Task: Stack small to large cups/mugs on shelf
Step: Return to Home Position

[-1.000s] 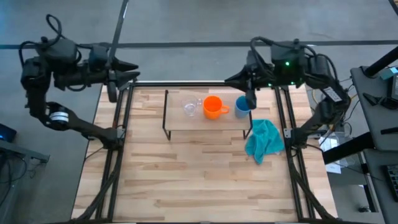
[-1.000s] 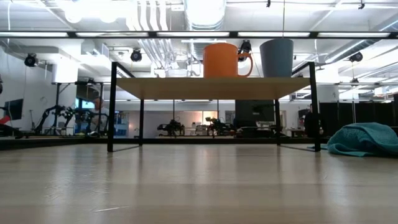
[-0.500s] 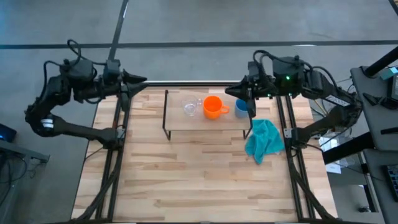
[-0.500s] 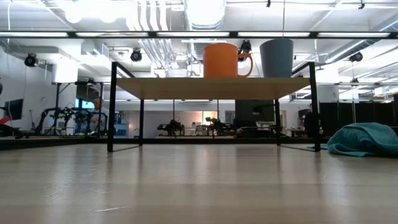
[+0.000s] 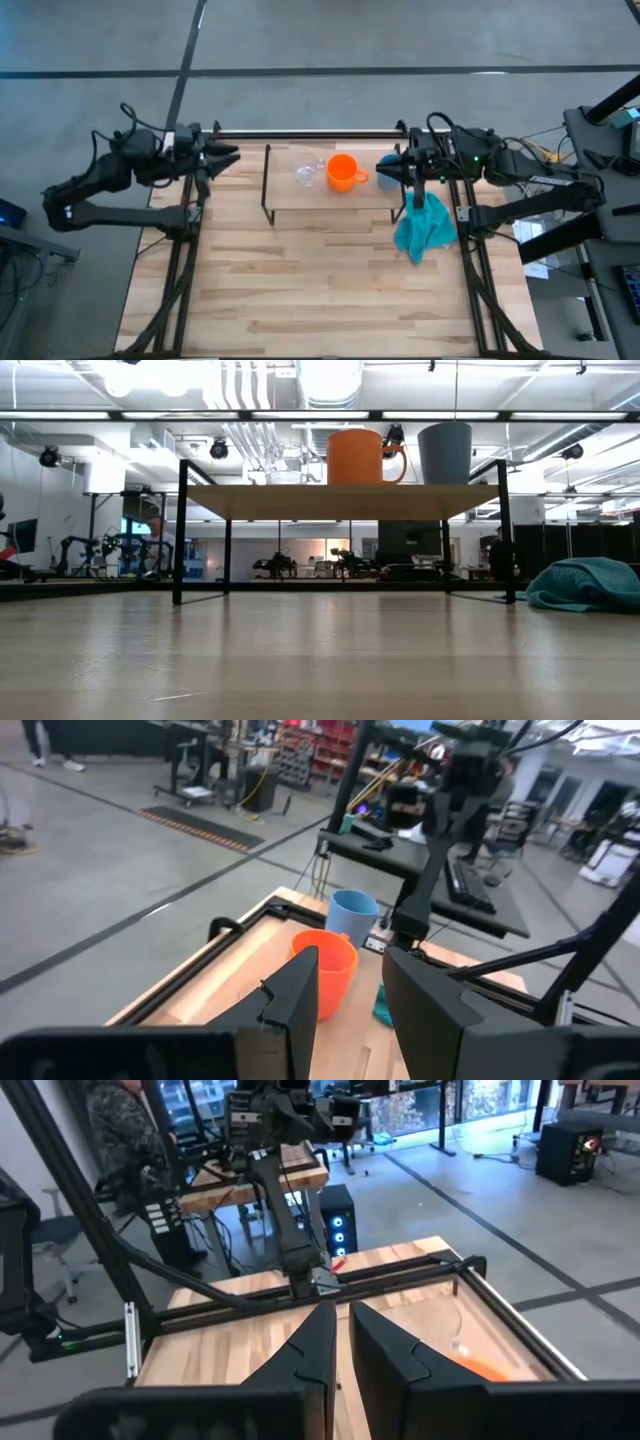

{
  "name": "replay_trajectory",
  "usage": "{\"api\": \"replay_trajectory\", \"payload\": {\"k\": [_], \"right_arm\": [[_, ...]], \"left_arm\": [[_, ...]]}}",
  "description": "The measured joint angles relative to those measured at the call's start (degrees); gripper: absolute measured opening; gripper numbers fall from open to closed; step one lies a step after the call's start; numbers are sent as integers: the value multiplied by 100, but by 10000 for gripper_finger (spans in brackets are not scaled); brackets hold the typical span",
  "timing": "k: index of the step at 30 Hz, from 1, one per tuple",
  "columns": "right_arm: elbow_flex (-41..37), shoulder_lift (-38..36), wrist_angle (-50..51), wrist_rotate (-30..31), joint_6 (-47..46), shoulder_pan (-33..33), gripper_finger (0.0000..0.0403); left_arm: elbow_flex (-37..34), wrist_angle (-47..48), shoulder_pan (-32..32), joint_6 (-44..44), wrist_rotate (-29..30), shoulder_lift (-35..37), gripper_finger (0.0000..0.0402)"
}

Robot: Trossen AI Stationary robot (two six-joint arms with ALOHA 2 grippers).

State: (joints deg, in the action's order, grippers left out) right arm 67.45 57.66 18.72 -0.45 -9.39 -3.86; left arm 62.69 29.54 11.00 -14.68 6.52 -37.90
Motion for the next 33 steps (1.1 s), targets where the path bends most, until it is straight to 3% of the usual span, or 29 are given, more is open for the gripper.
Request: {"api": "replay_trajectory", "payload": {"k": [8,19,27,33], "right_arm": [[-1430,-557,-1277,-6,-278,22,29],[-2798,-1005,-2701,-299,-419,26,29],[-3222,-1110,-2780,-317,-454,26,29],[-3438,-1107,-2808,-317,-447,26,29]], "left_arm": [[-1356,-560,-2,-102,-60,594,101],[-2468,-998,-2,-299,-87,1367,101],[-3250,-1062,-2,-309,-145,1902,101],[-3793,-1767,-4,-345,-474,2124,101]]}}
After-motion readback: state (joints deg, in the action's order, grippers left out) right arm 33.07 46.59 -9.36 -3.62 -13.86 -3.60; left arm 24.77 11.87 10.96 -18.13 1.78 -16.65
